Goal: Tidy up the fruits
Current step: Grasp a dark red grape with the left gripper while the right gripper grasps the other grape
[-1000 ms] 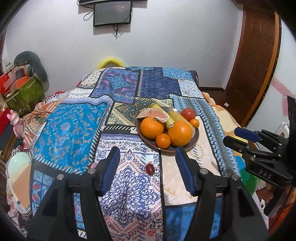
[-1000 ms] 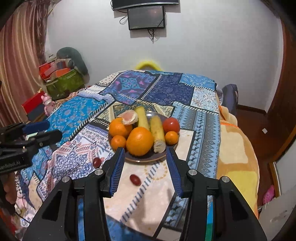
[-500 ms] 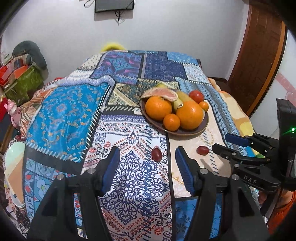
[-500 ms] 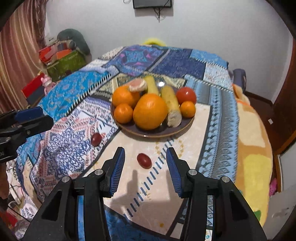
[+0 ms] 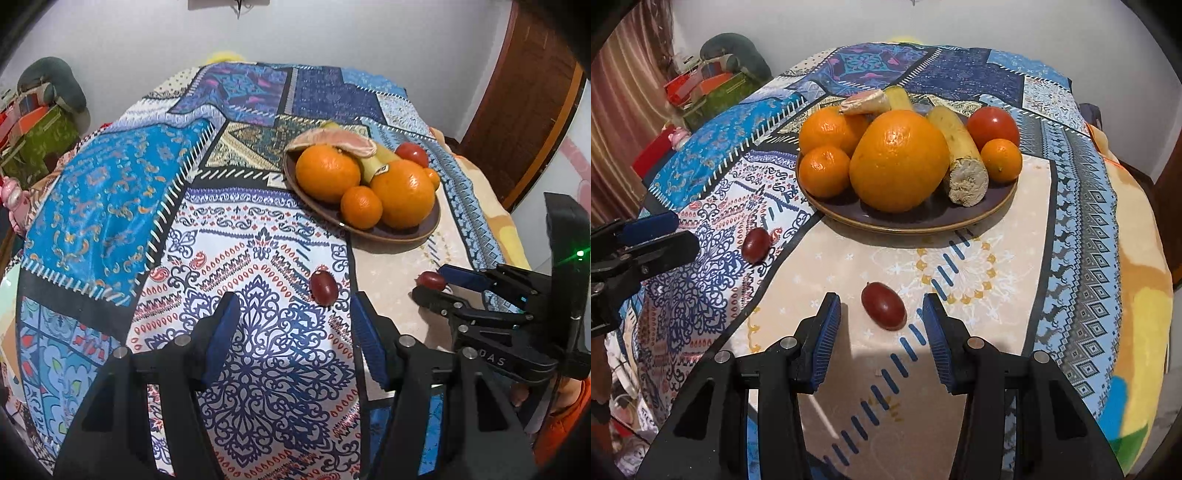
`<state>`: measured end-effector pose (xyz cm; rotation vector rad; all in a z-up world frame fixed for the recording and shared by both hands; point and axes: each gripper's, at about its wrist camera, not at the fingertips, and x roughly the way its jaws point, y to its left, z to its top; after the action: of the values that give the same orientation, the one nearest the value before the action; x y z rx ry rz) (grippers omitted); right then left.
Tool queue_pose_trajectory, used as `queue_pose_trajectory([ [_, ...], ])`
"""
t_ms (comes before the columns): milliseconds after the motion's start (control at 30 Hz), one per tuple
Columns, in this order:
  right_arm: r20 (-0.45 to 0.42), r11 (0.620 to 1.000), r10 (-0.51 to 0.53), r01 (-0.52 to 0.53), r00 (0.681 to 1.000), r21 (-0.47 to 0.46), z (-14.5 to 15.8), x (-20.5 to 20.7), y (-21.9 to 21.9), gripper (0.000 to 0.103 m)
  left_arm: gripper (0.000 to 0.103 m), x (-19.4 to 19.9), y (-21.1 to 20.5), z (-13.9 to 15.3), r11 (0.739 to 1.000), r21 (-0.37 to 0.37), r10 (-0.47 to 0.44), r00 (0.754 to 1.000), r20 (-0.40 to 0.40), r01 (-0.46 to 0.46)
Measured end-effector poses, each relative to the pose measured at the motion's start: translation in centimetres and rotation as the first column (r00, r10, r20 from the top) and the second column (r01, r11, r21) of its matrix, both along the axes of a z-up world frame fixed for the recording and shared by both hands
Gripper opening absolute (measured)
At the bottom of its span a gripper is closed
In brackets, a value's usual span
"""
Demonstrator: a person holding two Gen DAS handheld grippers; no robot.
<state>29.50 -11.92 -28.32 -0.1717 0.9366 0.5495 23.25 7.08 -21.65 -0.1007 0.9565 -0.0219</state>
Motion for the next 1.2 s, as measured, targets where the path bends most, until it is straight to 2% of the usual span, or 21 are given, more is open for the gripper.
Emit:
queue_pose_trajectory([
  [267, -0.002, 1.0, 0.006, -0.006, 1.0, 0.009, 0.1, 0.0, -0.3, 0.022, 0.062, 0.7, -0.3, -1.5, 1.0, -0.01, -0.007, 0.999, -0.036, 0.007],
  [500, 0.005, 1.0, 0.004, -0.005, 1.0, 0.028, 0.4, -0.1, -0.4, 0.021, 0.062, 1.6, -0.8, -2.5, 0.999, -0.031, -0.022, 0.998, -0.063, 0.021],
  [633, 0.017, 0.999, -0.003, 0.002, 1.0, 0.043, 0.9, 0.0, -0.8, 0.021, 0.05, 2.4, -0.9, -3.0, 0.999, -0.045, -0.026, 0.997, -0.075, 0.022],
  [967, 0.034, 0.997, -0.022, 0.019, 0.999, 0.081, 1.6, 0.2, -1.8, 0.021, 0.031, 3.7, -1.9, -3.5, 0.999, -0.028, -0.043, 0.997, -0.065, 0.041],
  [1033, 0.037, 0.996, -0.026, 0.022, 0.999, 0.085, 1.7, 0.2, -2.0, 0.021, 0.022, 3.8, -2.1, -3.6, 0.998, -0.027, -0.05, 0.997, -0.063, 0.048],
  [1200, 0.049, 0.995, -0.037, 0.032, 0.998, 0.093, 2.2, 0.3, -2.4, 0.021, 0.019, 3.8, -1.8, -3.4, 0.998, -0.034, -0.046, 0.997, -0.061, 0.044],
])
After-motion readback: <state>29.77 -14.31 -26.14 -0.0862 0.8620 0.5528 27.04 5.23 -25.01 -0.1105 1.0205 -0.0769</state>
